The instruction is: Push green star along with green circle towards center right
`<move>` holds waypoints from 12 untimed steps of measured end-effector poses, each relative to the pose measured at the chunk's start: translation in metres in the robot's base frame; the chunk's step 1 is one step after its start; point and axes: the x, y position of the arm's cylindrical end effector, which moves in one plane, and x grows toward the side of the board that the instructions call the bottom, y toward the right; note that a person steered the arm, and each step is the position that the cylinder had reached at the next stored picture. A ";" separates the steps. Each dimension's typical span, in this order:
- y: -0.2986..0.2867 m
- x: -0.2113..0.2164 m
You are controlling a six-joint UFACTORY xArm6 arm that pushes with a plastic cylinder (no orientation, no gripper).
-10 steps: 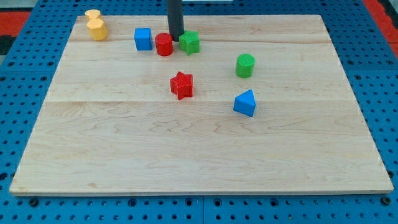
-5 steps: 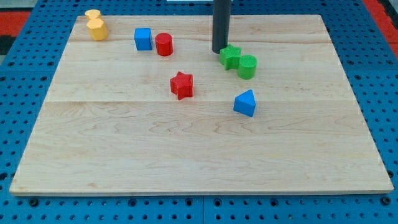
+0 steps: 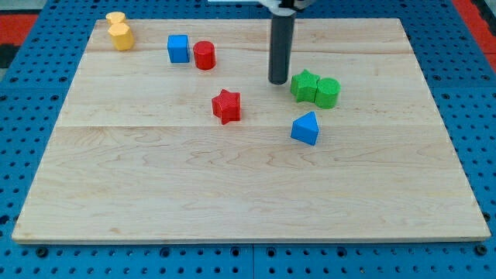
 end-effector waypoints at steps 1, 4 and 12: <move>-0.006 0.016; 0.041 0.023; 0.094 0.025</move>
